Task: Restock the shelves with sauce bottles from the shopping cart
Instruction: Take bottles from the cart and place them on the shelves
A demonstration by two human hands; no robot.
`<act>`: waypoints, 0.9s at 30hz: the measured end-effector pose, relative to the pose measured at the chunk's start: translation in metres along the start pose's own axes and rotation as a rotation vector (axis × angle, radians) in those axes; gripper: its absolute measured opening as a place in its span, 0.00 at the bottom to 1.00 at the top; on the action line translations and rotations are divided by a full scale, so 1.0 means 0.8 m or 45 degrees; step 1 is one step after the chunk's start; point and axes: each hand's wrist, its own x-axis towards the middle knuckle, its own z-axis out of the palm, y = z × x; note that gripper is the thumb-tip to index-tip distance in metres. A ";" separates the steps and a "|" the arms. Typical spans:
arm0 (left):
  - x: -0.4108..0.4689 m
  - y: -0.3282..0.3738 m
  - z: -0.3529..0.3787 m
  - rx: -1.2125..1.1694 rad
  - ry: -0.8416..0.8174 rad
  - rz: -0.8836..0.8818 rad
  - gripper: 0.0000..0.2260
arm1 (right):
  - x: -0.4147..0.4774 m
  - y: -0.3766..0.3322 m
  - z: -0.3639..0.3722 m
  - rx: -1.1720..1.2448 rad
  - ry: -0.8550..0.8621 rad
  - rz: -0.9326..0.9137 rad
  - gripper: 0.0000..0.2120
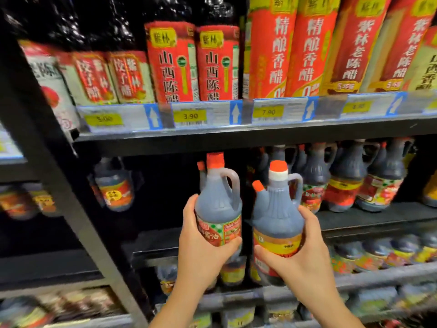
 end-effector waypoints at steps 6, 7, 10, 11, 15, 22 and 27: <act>0.021 -0.017 -0.027 0.029 0.131 -0.054 0.46 | 0.009 -0.018 0.034 0.031 -0.118 -0.032 0.45; 0.026 -0.019 -0.028 0.031 0.149 -0.060 0.46 | 0.011 -0.019 0.037 0.037 -0.128 -0.036 0.44; 0.045 -0.028 -0.028 0.023 0.192 -0.083 0.46 | 0.014 -0.022 0.045 0.065 -0.146 -0.030 0.43; 0.052 -0.030 -0.027 0.026 0.204 -0.087 0.46 | 0.015 -0.023 0.047 0.069 -0.150 -0.032 0.42; 0.082 -0.044 -0.022 0.115 0.232 -0.097 0.49 | 0.023 -0.022 0.054 0.066 -0.151 -0.045 0.43; 0.137 -0.064 -0.002 0.221 0.224 -0.150 0.53 | 0.042 -0.014 0.072 0.025 -0.108 0.021 0.46; 0.160 -0.076 0.006 0.336 0.267 -0.136 0.53 | 0.064 -0.008 0.101 0.023 -0.048 0.007 0.43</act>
